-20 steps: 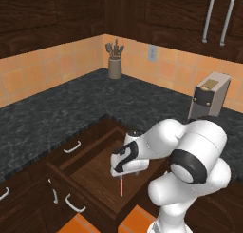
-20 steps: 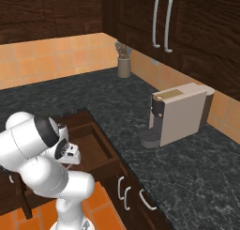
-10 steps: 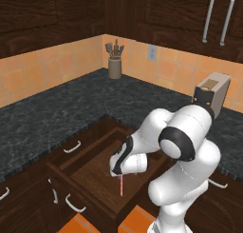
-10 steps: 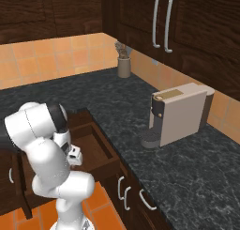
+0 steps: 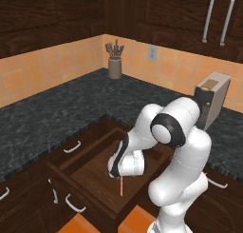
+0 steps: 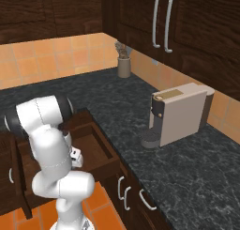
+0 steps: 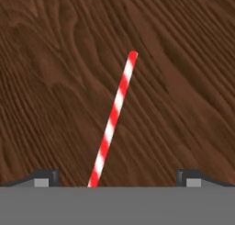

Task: Take a straw from the drawer in front and place it inside the glass cup on the dining counter.

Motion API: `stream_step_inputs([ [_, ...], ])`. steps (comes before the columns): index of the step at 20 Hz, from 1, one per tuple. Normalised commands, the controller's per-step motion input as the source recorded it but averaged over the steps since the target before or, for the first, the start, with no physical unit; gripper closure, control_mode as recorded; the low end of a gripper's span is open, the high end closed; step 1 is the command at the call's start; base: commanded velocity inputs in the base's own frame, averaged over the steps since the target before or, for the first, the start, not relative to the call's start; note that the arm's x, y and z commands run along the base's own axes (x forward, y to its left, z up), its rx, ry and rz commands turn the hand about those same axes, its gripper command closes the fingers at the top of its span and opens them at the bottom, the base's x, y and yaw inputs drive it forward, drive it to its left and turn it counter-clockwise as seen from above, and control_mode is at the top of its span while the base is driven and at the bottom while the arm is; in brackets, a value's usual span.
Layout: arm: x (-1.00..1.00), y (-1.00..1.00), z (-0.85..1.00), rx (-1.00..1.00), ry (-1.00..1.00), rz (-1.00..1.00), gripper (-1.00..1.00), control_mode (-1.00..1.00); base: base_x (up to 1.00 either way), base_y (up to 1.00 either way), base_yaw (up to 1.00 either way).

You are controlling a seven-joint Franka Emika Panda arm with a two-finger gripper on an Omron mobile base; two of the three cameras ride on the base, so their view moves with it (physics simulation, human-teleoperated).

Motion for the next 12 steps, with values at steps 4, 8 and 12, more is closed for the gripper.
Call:
stream_step_inputs([
  [4,0.14,0.08,-0.14,0.00,0.00,-0.04,-1.00,-1.00,0.00,0.00,0.00],
  [8,0.12,0.02,-0.19,0.00,0.00,-0.04,-1.00,-1.00,0.00,0.00,0.00],
  [12,0.09,0.01,-0.18,0.00,0.00,-0.04,-1.00,-1.00,0.00,0.00,0.00],
])
